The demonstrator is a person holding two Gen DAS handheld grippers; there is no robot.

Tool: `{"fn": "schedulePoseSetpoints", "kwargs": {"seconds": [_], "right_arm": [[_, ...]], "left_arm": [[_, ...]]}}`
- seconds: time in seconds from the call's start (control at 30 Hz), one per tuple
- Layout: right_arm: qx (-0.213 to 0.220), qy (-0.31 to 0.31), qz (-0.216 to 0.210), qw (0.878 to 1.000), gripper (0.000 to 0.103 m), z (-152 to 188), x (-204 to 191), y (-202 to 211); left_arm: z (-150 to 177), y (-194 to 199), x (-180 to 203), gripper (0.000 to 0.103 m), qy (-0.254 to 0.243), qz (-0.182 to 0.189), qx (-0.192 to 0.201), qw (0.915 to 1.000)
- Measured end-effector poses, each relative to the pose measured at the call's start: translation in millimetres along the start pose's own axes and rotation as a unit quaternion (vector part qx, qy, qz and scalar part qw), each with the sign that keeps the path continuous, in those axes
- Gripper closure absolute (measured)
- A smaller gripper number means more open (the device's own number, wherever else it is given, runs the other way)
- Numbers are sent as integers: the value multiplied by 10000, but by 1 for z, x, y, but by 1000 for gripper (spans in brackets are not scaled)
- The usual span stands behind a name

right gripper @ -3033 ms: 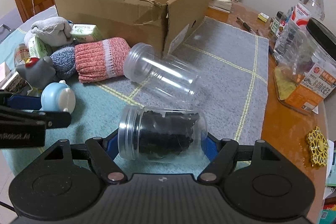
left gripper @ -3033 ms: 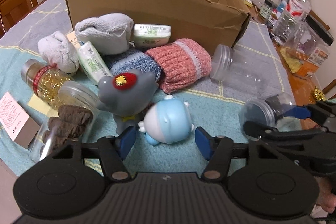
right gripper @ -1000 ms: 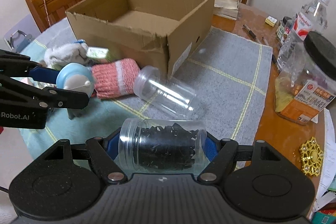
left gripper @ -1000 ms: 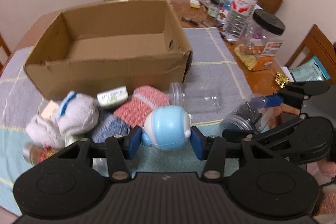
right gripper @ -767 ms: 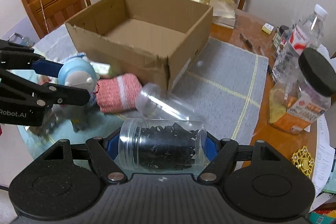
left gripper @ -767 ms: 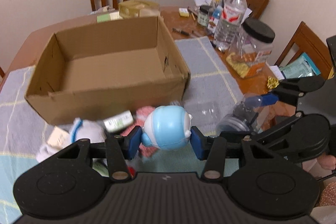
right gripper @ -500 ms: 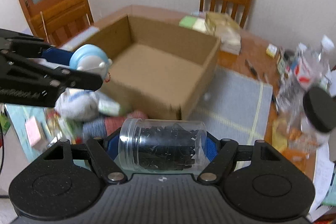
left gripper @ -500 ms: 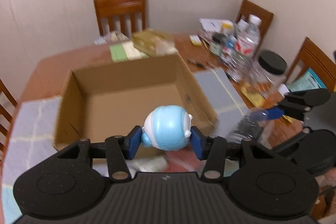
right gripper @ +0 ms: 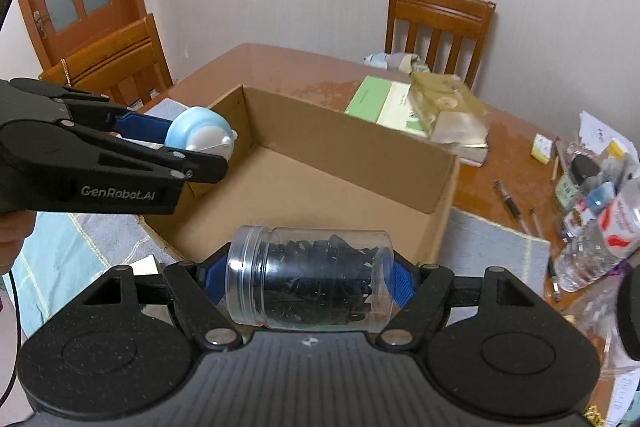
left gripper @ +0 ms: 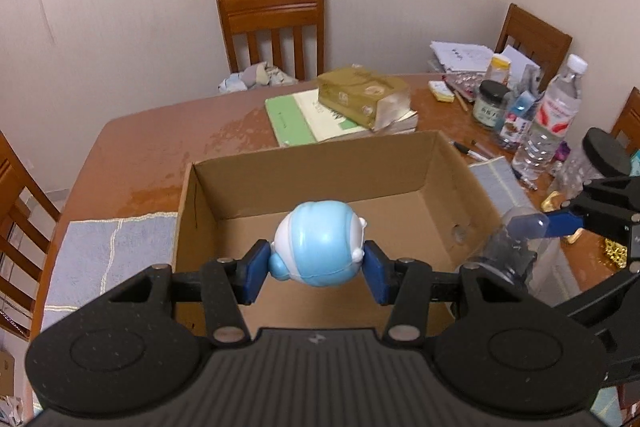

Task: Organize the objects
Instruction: 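Carry both items over the cardboard box and open both grippers, then return both grippers to the pile of objects on the towel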

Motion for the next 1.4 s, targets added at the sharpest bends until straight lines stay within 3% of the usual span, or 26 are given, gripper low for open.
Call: {"fn": "schedulePoseSetpoints", "kwargs": {"seconds": [0.13, 0.17, 0.2, 0.23, 0.33, 0.47, 0.6, 0.7, 0.83, 1.17, 1.4], "right_arm": [[-133, -121, 1, 9998, 21, 0, -1, -19], [-136, -157, 16, 9998, 12, 0, -2, -21], [-107, -199, 27, 9997, 3, 0, -2, -23], [-71, -228, 33, 9997, 0, 1, -4, -21], [6, -190, -47, 9998, 0, 0, -6, -20], [71, -137, -11, 9999, 0, 0, -5, -16], [446, -20, 38, 9990, 0, 10, -4, -7], [657, 325, -71, 9973, 0, 22, -4, 0], [526, 503, 197, 9972, 0, 36, -6, 3], [158, 517, 77, 9985, 0, 82, -8, 14], [-239, 461, -28, 9986, 0, 127, -8, 8]], "left_arm": [[4, -15, -6, 50, 17, -24, -150, 9999], [6, -19, -7, 49, 29, -34, -208, 9998], [7, -21, -8, 42, 27, -43, -247, 9997], [7, -23, -9, 31, 18, -57, -252, 9997], [10, -22, -11, 20, -56, -179, -84, 9998], [9, -18, -9, 19, -160, -228, -78, 9996], [13, -12, -6, 11, -137, -217, -48, 9997], [19, -7, 0, 11, -180, -211, 4, 9996], [30, 3, 6, 10, -151, -132, 76, 9998], [66, 29, 18, 5, 283, -43, 28, 9996], [99, 49, 28, 4, 642, -197, 22, 9977]]}}
Point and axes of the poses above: each gripper's, at about its wrist camera, not at the fingertips, and y roughly against the way its jaws point, x to its right, z to its underside, the point moved 2 cm from there along -y, roughly the way its jaws point, and after that the axes turned 4 degrees about -x, right-handed, at the moved point
